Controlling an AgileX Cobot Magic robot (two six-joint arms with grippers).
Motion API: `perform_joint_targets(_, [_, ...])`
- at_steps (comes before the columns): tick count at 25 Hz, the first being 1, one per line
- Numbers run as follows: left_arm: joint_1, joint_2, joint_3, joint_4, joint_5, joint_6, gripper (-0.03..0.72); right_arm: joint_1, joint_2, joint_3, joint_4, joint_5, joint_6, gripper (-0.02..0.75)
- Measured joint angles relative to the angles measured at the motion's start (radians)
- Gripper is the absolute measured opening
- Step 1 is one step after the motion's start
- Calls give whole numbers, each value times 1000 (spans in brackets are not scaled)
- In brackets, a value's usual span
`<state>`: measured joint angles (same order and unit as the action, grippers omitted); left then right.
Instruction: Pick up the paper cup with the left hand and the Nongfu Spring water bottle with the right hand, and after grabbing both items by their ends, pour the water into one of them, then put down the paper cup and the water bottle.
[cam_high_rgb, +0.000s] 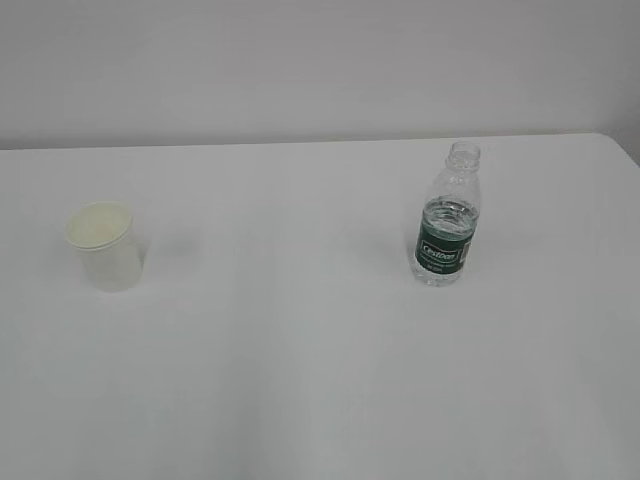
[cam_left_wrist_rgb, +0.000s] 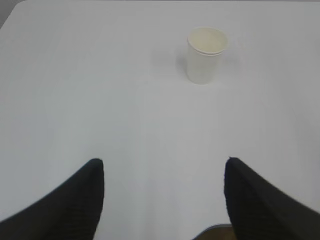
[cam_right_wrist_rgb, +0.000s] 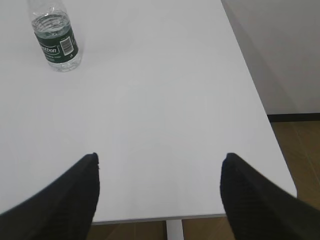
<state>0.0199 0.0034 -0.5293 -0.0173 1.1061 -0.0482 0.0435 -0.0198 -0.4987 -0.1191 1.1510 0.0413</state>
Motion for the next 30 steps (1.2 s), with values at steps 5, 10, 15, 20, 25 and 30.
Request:
perform_joint_targets(5, [0,0,0,0,0,0,534,0,0,0,0,0,0,573])
perform_joint_targets(10, [0,0,0,0,0,0,533,0,0,0,0,0,0,573])
perform_joint_targets(15, [0,0,0,0,0,0,533,0,0,0,0,0,0,573])
perform_joint_targets(20, [0,0,0,0,0,0,533,0,0,0,0,0,0,573])
perform_joint_targets(25, [0,0,0,0,0,0,533,0,0,0,0,0,0,573])
perform_joint_targets(30, [0,0,0,0,0,0,533,0,0,0,0,0,0,573])
